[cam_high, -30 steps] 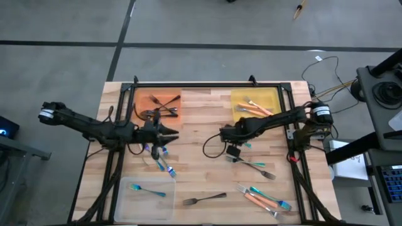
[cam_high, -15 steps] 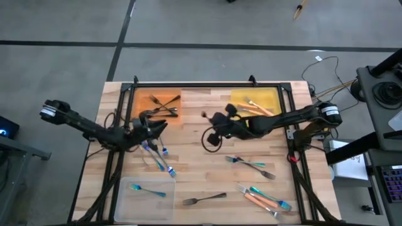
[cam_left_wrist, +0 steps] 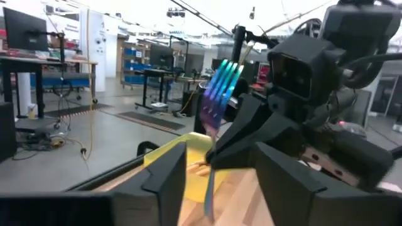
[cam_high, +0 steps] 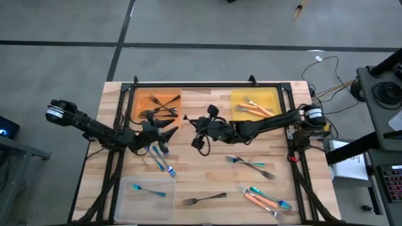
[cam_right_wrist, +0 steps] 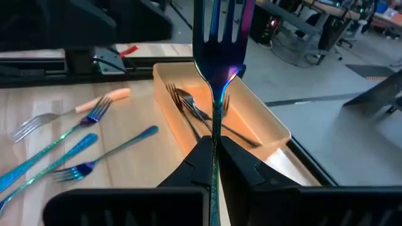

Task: Sort silverware by color (type)
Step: Put the blue fork into the transparent bin

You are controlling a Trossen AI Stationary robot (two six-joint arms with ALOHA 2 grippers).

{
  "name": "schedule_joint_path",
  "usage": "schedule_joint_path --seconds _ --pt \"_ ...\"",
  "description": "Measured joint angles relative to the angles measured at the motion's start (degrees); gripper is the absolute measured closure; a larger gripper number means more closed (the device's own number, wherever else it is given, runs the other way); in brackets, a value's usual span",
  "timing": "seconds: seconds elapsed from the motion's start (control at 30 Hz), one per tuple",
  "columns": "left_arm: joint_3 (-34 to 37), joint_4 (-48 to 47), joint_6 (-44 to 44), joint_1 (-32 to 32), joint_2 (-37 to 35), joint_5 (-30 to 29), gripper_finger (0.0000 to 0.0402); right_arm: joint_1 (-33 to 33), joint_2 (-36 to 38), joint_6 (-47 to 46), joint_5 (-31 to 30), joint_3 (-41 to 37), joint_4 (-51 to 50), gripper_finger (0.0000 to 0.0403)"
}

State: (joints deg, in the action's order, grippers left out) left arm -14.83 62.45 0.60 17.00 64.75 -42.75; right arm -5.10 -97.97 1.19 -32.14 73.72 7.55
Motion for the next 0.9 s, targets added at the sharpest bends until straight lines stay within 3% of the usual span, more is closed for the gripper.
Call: schedule_joint_path --seconds 0.13,0.27,0.6,0.73,0.9 --pt "-2.5 -1.1 -1.0 -0.6 1.5 -1.0 0.0204 0.0 -3.8 3.5 -0.9 4.2 -0.2 0.0394" --pt "-2.8 -0.9 -3.2 -0.6 1.7 -7.4 0.0202 -0.4 -6.7 6.7 -3.6 7.4 -0.4 0.0394" --pt "-4.3 -0.4 -3.2 -0.7 2.5 -6.4 0.0218 -0.7 -11.0 10.1 -6.5 12.9 -0.7 0.0394" --pt "-5.1 -1.2 -5.4 -0.7 2.7 -7.7 0.0256 -1.1 -11.7 11.7 -10.7 13.7 -1.8 0.0394" --pt "-4.7 -1.9 -6.0 -0.5 1.4 -6.4 0.0358 -1.7 -10.8 12.0 -11.3 13.7 -2.6 0.0394"
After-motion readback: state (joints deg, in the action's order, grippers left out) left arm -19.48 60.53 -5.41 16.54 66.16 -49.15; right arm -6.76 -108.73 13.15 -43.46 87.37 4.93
